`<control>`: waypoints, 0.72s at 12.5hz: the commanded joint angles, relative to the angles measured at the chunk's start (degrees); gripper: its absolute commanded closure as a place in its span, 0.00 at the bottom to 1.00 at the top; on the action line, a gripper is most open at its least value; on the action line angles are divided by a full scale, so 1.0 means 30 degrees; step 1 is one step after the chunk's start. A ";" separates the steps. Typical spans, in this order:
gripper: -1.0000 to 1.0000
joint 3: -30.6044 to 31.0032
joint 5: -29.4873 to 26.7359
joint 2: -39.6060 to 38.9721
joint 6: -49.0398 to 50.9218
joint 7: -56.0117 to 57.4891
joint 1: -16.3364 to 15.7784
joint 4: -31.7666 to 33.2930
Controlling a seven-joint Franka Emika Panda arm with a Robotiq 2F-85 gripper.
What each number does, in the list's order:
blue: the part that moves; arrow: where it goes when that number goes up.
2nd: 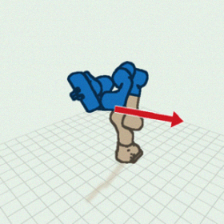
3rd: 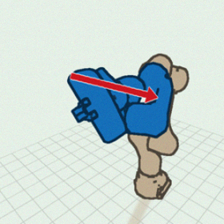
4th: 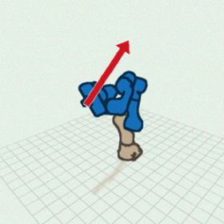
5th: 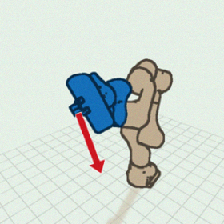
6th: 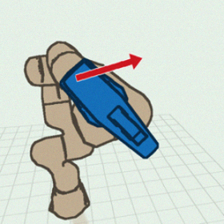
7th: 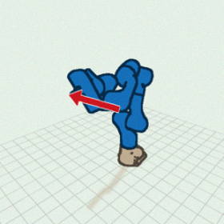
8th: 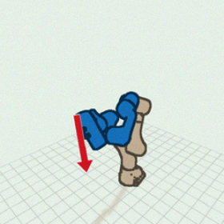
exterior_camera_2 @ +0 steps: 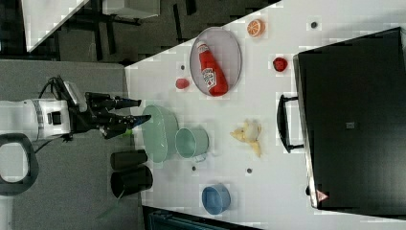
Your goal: Pick Banana and place it in mug.
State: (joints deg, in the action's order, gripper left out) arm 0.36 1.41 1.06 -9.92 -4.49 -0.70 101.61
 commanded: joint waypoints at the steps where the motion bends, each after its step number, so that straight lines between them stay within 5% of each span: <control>1: 0.26 -0.1058 -0.0731 0.4199 0.4019 0.0575 0.0505 0.0302; 4: 0.00 -0.1059 -0.0730 0.3984 0.3938 0.0598 0.0505 0.1028; 9: 0.00 -0.1050 -0.0729 0.2446 -0.0080 0.0602 0.0502 0.4717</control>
State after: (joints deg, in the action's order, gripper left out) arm -2.38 -0.91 12.75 -10.62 -4.49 0.81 110.12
